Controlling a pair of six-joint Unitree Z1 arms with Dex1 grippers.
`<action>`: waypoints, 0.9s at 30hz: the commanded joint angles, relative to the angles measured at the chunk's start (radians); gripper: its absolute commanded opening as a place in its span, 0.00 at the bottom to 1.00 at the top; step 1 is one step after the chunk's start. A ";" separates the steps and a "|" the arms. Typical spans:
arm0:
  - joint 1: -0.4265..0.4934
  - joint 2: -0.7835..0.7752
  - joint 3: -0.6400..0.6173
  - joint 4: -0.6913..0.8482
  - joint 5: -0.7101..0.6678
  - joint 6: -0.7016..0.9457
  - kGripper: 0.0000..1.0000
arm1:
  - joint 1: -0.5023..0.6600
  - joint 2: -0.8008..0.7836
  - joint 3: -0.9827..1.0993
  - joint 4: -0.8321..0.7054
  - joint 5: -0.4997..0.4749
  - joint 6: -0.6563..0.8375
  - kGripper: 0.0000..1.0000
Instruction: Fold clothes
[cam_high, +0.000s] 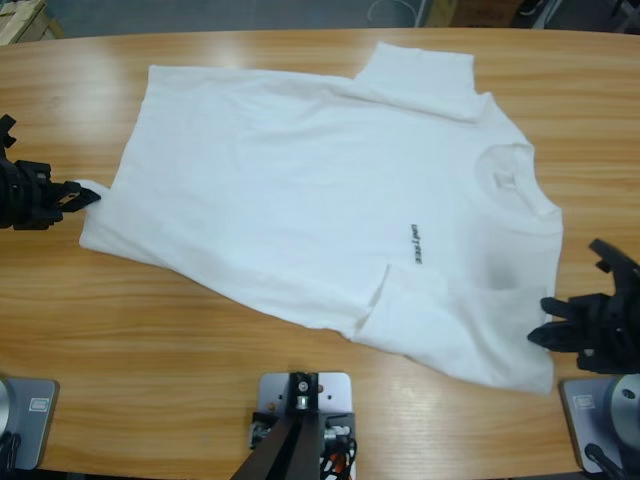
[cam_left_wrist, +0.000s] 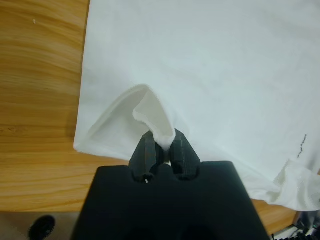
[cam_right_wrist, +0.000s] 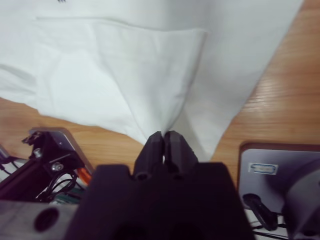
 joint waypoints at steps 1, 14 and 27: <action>0.027 -0.015 0.004 0.014 -0.020 0.013 0.00 | -0.165 -0.085 -0.057 0.083 -0.016 -0.123 0.00; 0.071 -0.009 0.004 0.024 -0.024 0.025 0.00 | -0.372 0.041 -0.193 0.118 0.024 -0.328 0.00; 0.120 0.033 -0.034 0.033 -0.040 0.061 0.00 | -0.521 0.103 -0.276 0.152 0.021 -0.436 0.00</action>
